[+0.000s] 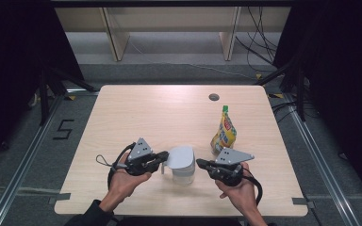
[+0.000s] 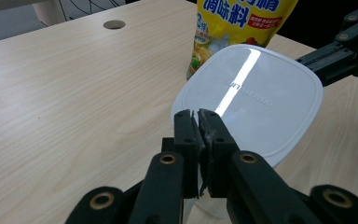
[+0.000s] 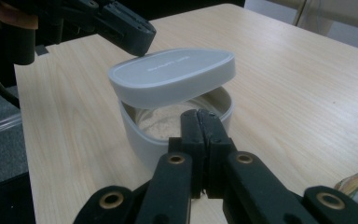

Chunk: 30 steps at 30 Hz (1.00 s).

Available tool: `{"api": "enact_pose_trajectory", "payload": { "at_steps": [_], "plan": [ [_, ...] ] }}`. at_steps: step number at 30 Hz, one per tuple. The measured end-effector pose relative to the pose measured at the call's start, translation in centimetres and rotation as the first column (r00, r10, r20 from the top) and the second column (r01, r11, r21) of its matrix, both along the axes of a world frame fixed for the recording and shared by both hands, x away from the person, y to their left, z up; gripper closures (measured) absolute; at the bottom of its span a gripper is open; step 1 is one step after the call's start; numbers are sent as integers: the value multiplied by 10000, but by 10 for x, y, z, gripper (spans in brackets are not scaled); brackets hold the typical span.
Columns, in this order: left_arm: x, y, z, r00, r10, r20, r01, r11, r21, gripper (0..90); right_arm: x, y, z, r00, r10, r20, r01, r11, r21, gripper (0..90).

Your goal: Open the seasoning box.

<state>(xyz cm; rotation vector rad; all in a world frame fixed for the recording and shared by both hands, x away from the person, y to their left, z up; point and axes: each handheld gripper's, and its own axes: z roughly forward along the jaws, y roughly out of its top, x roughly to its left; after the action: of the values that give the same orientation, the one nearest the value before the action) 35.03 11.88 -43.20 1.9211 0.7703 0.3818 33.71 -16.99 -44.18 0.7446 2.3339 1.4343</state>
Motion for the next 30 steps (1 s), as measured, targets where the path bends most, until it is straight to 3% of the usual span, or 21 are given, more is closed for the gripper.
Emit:
{"api": "enact_pose_trajectory", "payload": {
  "at_steps": [4, 9, 12, 15, 19, 22, 23, 24, 27, 30],
  "plan": [
    [0, 0, 0, 10000, -16, 28, 16, 10000, 31, 852, 2, 4, 1, 9993, 332, -195, -335, 9993, -167, 900],
    [-1, 2, -1, 10000, 92, -17, -92, 9999, -95, 826, 3, 6, 3, 9994, 287, 188, -287, 9996, -40, 900],
    [-2, 7, -2, 9999, 120, -30, -121, 9995, -288, 732, 3, 9, 4, 9990, 416, 135, -414, 9990, -156, 900],
    [-6, 15, -3, 9987, 492, -109, -497, 9976, -477, 618, 2, 11, 6, 9994, 338, 40, -337, 9993, -163, 900],
    [-13, 27, -13, 9980, 550, -314, -560, 9978, -345, 508, 2, 15, 8, 9988, 483, 69, -482, 9988, -74, 900],
    [-19, 37, -22, 9961, 695, -548, -704, 9974, -154, 441, 1, 19, 9, 9983, 397, 419, -396, 9992, -14, 900],
    [-22, 39, -24, 9944, 826, -659, -844, 9961, -255, 424, 0, 20, 11, 9991, 398, 149, -397, 9992, -50, 900],
    [-24, 42, -26, 9944, 785, -700, -805, 9964, -253, 406, 0, 21, 12, 9983, 412, 421, -411, 9991, -49, 900],
    [-29, 48, -33, 9943, 721, -782, -725, 9974, -19, 362, 0, 24, 16, 9981, 530, 312, -528, 9986, -91, 900],
    [-36, 50, -39, 9933, 701, -920, -686, 9975, 188, 324, 1, 27, 16, 9962, 475, 729, -471, 9989, -74, 900]
  ]
}}
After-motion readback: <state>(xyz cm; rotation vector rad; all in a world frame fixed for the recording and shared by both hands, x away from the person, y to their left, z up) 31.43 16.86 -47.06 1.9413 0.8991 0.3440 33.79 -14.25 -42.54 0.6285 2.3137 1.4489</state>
